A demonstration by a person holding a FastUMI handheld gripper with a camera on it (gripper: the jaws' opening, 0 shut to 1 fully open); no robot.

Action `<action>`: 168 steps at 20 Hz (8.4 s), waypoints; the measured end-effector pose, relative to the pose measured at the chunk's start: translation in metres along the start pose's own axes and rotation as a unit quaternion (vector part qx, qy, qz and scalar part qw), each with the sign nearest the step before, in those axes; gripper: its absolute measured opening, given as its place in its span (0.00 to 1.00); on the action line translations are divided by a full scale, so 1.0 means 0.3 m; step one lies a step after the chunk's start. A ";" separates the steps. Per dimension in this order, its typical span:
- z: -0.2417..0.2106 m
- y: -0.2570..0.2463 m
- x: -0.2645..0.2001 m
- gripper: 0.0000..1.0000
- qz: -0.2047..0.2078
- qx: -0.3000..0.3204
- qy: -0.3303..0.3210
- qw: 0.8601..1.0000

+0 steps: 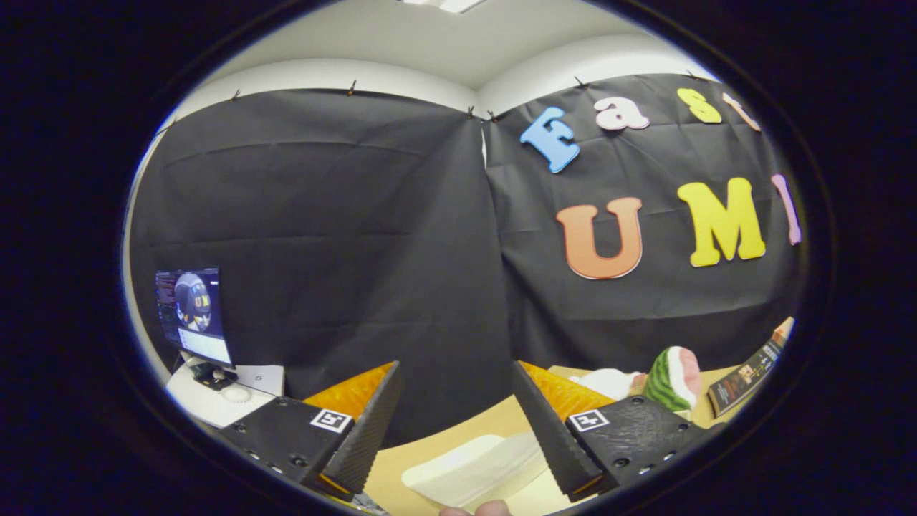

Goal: Open the storage box then place both shoes into the box .Put the left shoe in first, then the right shoe, with the right side of both shoes facing outward in a uniform manner.

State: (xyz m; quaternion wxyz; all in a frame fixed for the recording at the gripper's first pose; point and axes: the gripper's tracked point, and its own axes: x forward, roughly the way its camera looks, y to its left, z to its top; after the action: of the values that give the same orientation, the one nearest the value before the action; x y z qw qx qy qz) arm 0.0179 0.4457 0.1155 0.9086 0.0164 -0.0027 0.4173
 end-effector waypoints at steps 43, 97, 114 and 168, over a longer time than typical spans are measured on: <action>-0.881 -1.280 -0.935 0.32 -0.313 0.260 0.378 0.832; -0.644 -0.418 -0.071 0.14 -0.208 0.406 0.242 0.857; -0.386 -0.460 -0.219 0.96 -0.205 0.246 0.190 0.928; -0.804 -1.640 -1.328 0.00 -0.339 0.356 0.375 0.786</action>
State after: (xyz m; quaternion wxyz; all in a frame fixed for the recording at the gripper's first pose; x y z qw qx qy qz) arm 0.1295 -0.1690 -0.1463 0.8509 0.1808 0.4925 0.0274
